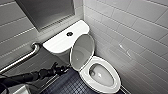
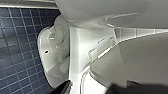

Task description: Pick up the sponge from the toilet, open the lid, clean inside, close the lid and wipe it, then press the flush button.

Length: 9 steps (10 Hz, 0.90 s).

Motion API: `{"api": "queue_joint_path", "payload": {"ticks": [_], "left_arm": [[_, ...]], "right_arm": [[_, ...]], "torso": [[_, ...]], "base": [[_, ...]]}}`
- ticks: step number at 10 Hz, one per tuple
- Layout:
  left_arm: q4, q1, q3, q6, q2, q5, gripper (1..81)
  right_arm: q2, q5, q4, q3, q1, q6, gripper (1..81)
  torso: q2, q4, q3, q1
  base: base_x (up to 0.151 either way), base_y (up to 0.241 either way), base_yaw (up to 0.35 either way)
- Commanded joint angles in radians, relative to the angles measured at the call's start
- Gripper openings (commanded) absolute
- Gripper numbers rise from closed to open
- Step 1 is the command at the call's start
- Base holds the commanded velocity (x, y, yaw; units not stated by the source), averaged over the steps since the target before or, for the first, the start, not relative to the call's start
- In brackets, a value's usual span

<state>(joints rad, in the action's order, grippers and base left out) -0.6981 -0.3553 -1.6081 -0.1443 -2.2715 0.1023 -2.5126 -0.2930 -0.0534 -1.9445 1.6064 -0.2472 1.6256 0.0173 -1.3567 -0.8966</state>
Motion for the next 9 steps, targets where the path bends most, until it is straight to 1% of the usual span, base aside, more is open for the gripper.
{"api": "queue_joint_path", "payload": {"ticks": [1, 3, 7, 8, 9], "left_arm": [[-0.032, 0.132, 0.039, -0.001, 0.027, 0.019, 81.1], [-0.029, 0.140, 0.086, 0.002, 0.003, 0.023, 81.1], [-0.014, 0.098, 0.247, 0.015, -0.005, 0.031, 81.1], [-0.011, 0.071, 0.284, 0.047, -0.005, 0.033, 81.1], [-0.006, 0.016, 0.300, 0.101, -0.004, 0.046, 81.1]], "right_arm": [[0.045, 0.051, -0.068, 0.055, 0.064, 0.002, 1.0], [0.042, 0.051, -0.066, 0.059, 0.059, 0.000, 1.0], [0.035, 0.051, -0.066, 0.050, 0.048, -0.001, 1.0], [0.035, 0.051, -0.066, 0.050, 0.047, -0.001, 1.0], [0.033, 0.052, -0.060, 0.049, 0.038, -0.003, 1.0]], "torso": [[0.000, 0.000, 0.000, 0.000], [0.000, 0.000, 0.000, 0.000], [0.000, 0.000, 0.000, 0.000], [0.000, 0.000, 0.000, 0.000], [0.000, 0.000, 0.000, 0.000]], "base": [[0.000, 0.000, 0.000], [0.000, 0.000, 0.000], [0.000, 0.000, 0.000], [0.000, 0.000, 0.000], [0.000, 0.000, 0.000]]}}
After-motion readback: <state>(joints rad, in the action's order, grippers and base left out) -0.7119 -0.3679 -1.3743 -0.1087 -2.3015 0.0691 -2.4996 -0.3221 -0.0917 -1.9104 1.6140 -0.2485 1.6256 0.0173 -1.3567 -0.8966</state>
